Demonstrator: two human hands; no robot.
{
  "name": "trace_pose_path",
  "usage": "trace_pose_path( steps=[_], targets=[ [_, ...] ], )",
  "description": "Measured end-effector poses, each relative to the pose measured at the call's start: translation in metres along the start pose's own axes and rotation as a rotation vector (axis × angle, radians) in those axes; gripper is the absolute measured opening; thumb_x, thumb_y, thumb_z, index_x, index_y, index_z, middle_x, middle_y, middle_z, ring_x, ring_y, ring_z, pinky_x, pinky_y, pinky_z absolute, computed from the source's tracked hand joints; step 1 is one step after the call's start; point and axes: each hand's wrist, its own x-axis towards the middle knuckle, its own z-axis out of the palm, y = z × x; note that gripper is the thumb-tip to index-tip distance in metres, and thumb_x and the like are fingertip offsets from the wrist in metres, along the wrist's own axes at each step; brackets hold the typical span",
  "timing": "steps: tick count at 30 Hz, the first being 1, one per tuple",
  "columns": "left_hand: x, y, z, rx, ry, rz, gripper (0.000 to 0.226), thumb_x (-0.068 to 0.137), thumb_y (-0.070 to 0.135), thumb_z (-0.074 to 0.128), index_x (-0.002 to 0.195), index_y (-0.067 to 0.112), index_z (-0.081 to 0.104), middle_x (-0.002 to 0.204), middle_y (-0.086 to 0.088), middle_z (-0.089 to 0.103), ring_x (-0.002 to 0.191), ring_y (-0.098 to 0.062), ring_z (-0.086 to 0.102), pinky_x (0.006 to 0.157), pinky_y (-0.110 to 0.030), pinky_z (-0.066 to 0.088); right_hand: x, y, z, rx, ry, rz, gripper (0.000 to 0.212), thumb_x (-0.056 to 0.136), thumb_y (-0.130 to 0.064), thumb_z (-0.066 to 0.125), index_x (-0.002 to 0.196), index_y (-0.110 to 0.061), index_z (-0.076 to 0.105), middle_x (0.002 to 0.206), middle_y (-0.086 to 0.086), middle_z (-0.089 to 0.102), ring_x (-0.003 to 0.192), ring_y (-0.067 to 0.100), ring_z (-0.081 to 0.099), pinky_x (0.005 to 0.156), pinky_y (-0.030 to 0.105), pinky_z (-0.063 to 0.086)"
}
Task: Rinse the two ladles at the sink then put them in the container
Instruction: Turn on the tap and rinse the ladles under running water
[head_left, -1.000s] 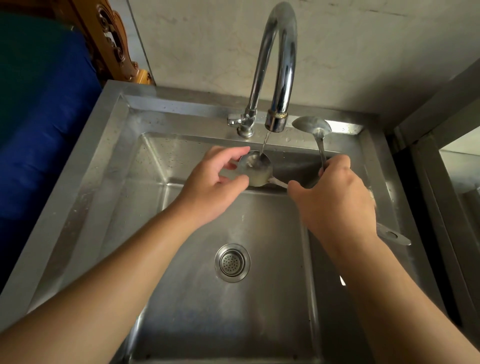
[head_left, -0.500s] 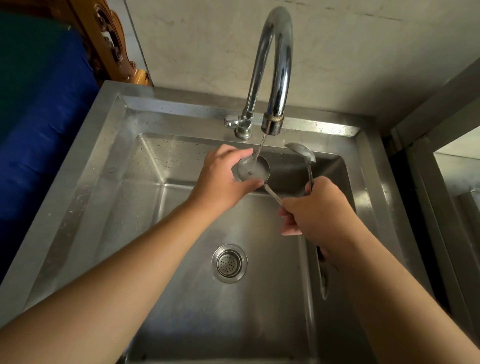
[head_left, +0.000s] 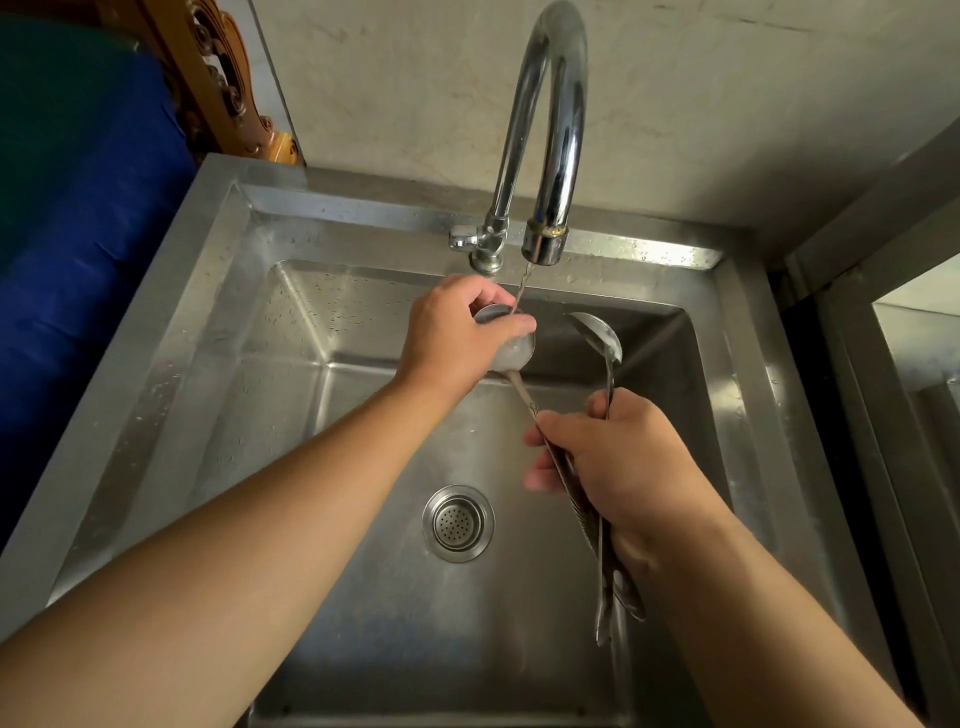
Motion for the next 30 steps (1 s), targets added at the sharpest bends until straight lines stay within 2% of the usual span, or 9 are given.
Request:
trace_pose_path(
  steps=[6, 11, 13, 15, 17, 20, 22, 26, 30],
  targets=[
    [0.001, 0.017, -0.009, -0.006, -0.013, 0.035, 0.014, 0.091, 0.019, 0.069, 0.100, 0.017, 0.079, 0.097, 0.003, 0.076, 0.082, -0.004, 0.067, 0.067, -0.005, 0.041, -0.009, -0.004, -0.003, 0.101, -0.024, 0.001, 0.011, 0.092, 0.000, 0.062, 0.097, 0.000, 0.053, 0.061, 0.011, 0.073, 0.038, 0.021, 0.064, 0.041, 0.022, 0.052],
    [-0.006, 0.021, -0.019, -0.131, -0.135, -0.007, 0.039, 0.094, 0.006, 0.052, 0.120, 0.026, 0.072, 0.076, 0.016, 0.056, 0.049, 0.015, 0.051, 0.048, -0.002, 0.032, -0.016, -0.008, -0.001, 0.187, -0.017, 0.023, 0.007, 0.089, 0.001, 0.063, 0.092, 0.008, 0.061, 0.055, 0.014, 0.065, 0.031, 0.018, 0.052, 0.036, 0.020, 0.045],
    [-0.007, 0.022, -0.023, -0.208, -0.198, -0.046, 0.051, 0.088, 0.002, 0.050, 0.127, 0.031, 0.067, 0.086, 0.016, 0.058, 0.048, 0.011, 0.050, 0.049, -0.003, 0.033, -0.017, -0.010, 0.000, 0.233, -0.015, 0.037, 0.007, 0.089, 0.002, 0.064, 0.082, 0.005, 0.063, 0.058, 0.016, 0.065, 0.031, 0.018, 0.052, 0.036, 0.021, 0.045],
    [-0.008, 0.022, -0.027, -0.259, -0.263, -0.078, 0.062, 0.080, 0.002, 0.052, 0.130, 0.037, 0.063, 0.112, 0.013, 0.065, 0.053, -0.003, 0.048, 0.056, -0.016, 0.041, -0.019, -0.012, 0.000, 0.252, -0.020, 0.050, 0.014, 0.089, 0.002, 0.065, 0.076, 0.003, 0.064, 0.061, 0.018, 0.065, 0.032, 0.018, 0.055, 0.037, 0.021, 0.047],
    [-0.008, 0.020, -0.028, -0.298, -0.311, -0.090, 0.068, 0.073, 0.005, 0.059, 0.131, 0.040, 0.061, 0.123, 0.012, 0.065, 0.062, -0.017, 0.048, 0.060, -0.030, 0.043, -0.023, -0.015, 0.000, 0.253, -0.027, 0.059, 0.015, 0.090, 0.000, 0.065, 0.075, 0.004, 0.065, 0.060, 0.017, 0.064, 0.032, 0.019, 0.056, 0.038, 0.020, 0.048],
    [-0.011, 0.020, -0.028, -0.342, -0.324, -0.078, 0.068, 0.067, 0.016, 0.075, 0.131, 0.038, 0.062, 0.126, 0.008, 0.065, 0.073, -0.010, 0.063, 0.073, -0.025, 0.054, -0.028, -0.019, -0.002, 0.258, -0.031, 0.050, 0.013, 0.091, 0.001, 0.064, 0.080, 0.007, 0.064, 0.052, 0.014, 0.062, 0.031, 0.019, 0.057, 0.036, 0.020, 0.047],
    [-0.012, 0.023, -0.026, -0.337, -0.295, -0.083, 0.065, 0.062, 0.024, 0.083, 0.123, 0.038, 0.067, 0.119, 0.010, 0.068, 0.084, -0.007, 0.070, 0.076, -0.026, 0.059, -0.031, -0.021, -0.003, 0.236, -0.038, 0.050, 0.012, 0.091, 0.001, 0.062, 0.084, 0.010, 0.065, 0.046, 0.011, 0.060, 0.029, 0.017, 0.056, 0.034, 0.020, 0.046],
    [-0.014, 0.031, -0.022, -0.331, -0.230, -0.146, 0.048, 0.059, 0.021, 0.093, 0.101, 0.033, 0.073, 0.096, 0.004, 0.073, 0.083, -0.014, 0.073, 0.069, -0.031, 0.063, -0.034, -0.022, 0.000, 0.192, -0.030, 0.044, 0.022, 0.091, 0.004, 0.059, 0.070, -0.001, 0.058, 0.053, 0.014, 0.063, 0.029, 0.014, 0.050, 0.031, 0.019, 0.041],
    [-0.012, 0.035, -0.018, -0.270, -0.107, -0.165, 0.031, 0.060, 0.025, 0.093, 0.087, 0.026, 0.077, 0.072, 0.020, 0.071, 0.065, 0.007, 0.063, 0.055, -0.012, 0.049, -0.033, -0.017, 0.001, 0.186, -0.011, 0.009, 0.020, 0.091, 0.005, 0.057, 0.077, -0.005, 0.047, 0.052, 0.010, 0.067, 0.031, 0.013, 0.047, 0.029, 0.019, 0.036]
  ],
)
